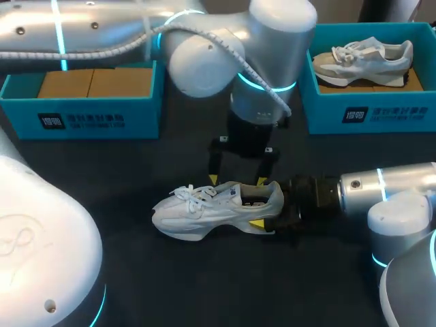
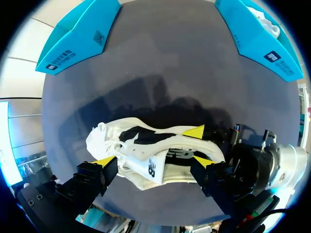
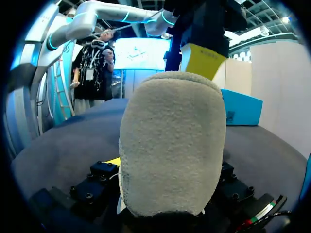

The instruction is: Take the shoe out of the shoebox, open the shoe tongue, remove and reinsert the insole, then place the shoe into the shoebox

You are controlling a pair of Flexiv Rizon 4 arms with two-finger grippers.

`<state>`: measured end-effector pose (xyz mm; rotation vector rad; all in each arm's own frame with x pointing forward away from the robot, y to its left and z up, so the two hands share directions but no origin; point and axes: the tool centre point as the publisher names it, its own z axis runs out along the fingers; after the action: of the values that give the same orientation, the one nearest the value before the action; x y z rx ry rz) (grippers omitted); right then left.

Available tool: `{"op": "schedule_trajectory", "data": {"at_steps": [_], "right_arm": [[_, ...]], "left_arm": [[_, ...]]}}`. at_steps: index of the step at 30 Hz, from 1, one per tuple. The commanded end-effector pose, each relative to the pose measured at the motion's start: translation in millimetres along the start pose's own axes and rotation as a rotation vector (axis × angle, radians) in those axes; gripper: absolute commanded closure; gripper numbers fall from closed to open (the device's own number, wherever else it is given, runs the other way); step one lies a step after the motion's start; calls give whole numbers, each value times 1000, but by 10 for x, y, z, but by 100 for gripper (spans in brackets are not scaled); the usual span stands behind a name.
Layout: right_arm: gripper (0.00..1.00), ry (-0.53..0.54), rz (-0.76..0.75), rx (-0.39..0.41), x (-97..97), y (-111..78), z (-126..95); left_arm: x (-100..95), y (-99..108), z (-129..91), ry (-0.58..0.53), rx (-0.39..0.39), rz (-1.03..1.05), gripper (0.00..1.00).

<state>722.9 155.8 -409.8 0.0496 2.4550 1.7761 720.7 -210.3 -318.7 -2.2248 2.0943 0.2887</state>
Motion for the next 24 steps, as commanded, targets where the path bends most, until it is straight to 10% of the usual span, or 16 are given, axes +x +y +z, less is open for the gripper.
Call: {"op": "schedule_trajectory", "data": {"at_steps": [1,24], "right_arm": [[100,0,1,6,4,21,-3],[100,0,1,6,4,21,-3]], "left_arm": [[127,-17,80,-77,-21,-3,0],[44,43,335,-201,-95,-24,0]]}}
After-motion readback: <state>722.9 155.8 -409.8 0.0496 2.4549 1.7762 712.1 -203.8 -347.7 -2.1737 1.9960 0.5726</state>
